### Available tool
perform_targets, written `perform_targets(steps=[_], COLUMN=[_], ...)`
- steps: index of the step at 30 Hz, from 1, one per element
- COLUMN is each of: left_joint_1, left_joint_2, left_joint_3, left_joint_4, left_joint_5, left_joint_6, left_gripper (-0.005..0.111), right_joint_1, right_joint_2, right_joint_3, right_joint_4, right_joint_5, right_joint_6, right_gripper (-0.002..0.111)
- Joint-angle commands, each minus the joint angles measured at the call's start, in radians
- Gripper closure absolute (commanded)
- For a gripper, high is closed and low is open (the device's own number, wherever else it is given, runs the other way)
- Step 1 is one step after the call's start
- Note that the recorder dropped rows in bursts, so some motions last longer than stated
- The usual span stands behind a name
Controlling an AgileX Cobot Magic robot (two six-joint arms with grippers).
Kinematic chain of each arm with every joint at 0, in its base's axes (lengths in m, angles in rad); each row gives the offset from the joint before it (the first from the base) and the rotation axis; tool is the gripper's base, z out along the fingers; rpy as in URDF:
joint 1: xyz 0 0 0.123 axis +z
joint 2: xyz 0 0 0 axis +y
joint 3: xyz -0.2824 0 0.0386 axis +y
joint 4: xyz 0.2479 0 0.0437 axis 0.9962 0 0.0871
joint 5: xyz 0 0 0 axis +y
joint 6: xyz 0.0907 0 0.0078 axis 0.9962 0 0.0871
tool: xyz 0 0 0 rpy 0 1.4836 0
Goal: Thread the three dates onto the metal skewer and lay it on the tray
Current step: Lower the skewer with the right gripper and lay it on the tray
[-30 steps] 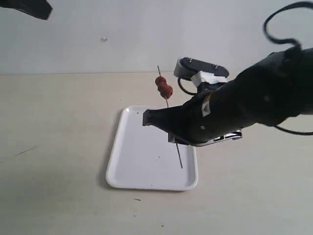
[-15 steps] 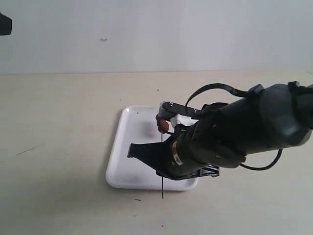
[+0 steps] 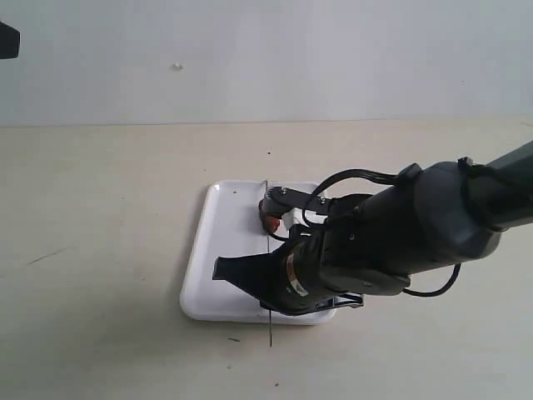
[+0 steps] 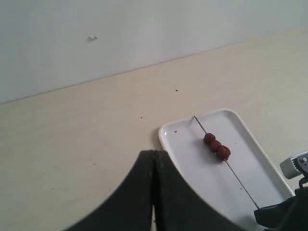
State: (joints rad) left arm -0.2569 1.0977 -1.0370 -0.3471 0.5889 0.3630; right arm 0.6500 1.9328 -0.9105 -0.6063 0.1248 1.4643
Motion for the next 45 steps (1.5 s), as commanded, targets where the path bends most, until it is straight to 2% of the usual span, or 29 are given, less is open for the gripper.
perform_targets(steps=[1, 5, 11, 18, 25, 29, 36, 41, 43, 45], left_joint_1=[-0.004, -0.004, -0.004, -0.004, -0.004, -0.004, -0.004, -0.004, -0.004, -0.004], left_joint_2=[-0.006, -0.006, -0.006, -0.006, -0.006, -0.006, -0.006, -0.006, -0.006, -0.004], left_joint_3=[0.004, 0.004, 0.004, 0.004, 0.004, 0.004, 0.004, 0.004, 0.004, 0.004], left_joint_4=[-0.008, -0.008, -0.008, -0.008, -0.008, -0.008, -0.004, 0.002, 0.021, 0.074], left_joint_5=[-0.008, -0.008, -0.008, -0.008, -0.007, -0.005, 0.001, 0.004, 0.012, 0.015], left_joint_6=[-0.004, -0.004, -0.002, -0.002, -0.002, -0.002, -0.002, -0.001, -0.001, -0.001], left_gripper=[0.107, 0.107, 0.107, 0.107, 0.107, 0.107, 0.107, 0.107, 0.107, 0.107], right_joint_1=[0.002, 0.002, 0.002, 0.002, 0.002, 0.002, 0.002, 0.002, 0.002, 0.002], right_joint_2=[0.000, 0.000, 0.000, 0.000, 0.000, 0.000, -0.048, -0.111, -0.154, -0.213], right_joint_3=[-0.029, -0.064, -0.074, -0.074, -0.074, -0.074, -0.074, -0.074, -0.074, -0.074], right_joint_4=[-0.024, -0.028, -0.028, -0.028, -0.028, -0.028, -0.065, -0.087, -0.089, -0.112], right_joint_5=[0.017, 0.048, 0.067, 0.067, 0.071, 0.076, 0.192, 0.194, 0.194, 0.213], right_joint_6=[0.002, 0.002, 0.002, 0.002, 0.002, 0.002, 0.002, 0.002, -0.006, -0.056], right_gripper=[0.108, 0.108, 0.097, 0.091, 0.063, 0.056, 0.057, 0.057, 0.064, 0.080])
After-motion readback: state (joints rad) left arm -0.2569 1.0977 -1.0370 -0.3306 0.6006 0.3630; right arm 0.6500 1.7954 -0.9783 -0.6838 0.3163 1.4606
